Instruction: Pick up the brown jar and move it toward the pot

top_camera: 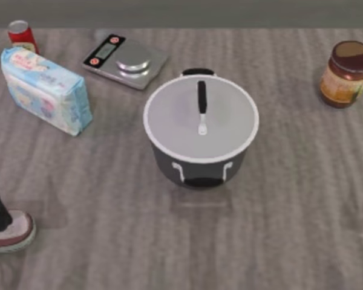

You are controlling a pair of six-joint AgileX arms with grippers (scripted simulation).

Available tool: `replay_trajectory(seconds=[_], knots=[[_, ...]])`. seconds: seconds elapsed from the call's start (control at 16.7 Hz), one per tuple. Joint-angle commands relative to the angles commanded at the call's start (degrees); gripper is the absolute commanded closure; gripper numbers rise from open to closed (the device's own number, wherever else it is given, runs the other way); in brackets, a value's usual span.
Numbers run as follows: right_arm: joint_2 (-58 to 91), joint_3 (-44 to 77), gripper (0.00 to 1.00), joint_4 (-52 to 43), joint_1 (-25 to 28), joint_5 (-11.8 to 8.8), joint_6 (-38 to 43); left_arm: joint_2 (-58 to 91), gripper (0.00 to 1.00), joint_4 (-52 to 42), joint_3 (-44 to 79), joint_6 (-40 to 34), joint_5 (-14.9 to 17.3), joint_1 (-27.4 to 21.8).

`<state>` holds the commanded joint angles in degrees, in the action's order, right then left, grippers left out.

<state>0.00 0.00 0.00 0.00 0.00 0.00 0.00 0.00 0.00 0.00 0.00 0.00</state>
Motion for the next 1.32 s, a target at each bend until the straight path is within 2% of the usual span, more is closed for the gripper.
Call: replay_trajectory(seconds=[0.3, 0.6, 0.9, 1.32], knots=[[3.10, 2.55, 0.00, -2.35, 0.07, -0.15, 0.06, 0.00, 0.00, 0.00, 0.00, 0.00, 0.00, 0.00], [18.37, 16.74, 0.00, -12.98, -0.32, -0.07, 0.09, 0.00, 0.00, 0.00, 0.00, 0.00, 0.00, 0.00], [41.71, 40.95, 0.00, -27.66, -1.27, 0.62, -0.35, 0.00, 0.00, 0.00, 0.00, 0.00, 0.00, 0.00], [81.60, 83.94, 0.00, -49.37, -1.62, 1.03, -2.24, 0.00, 0.00, 0.00, 0.00, 0.00, 0.00, 0.00]])
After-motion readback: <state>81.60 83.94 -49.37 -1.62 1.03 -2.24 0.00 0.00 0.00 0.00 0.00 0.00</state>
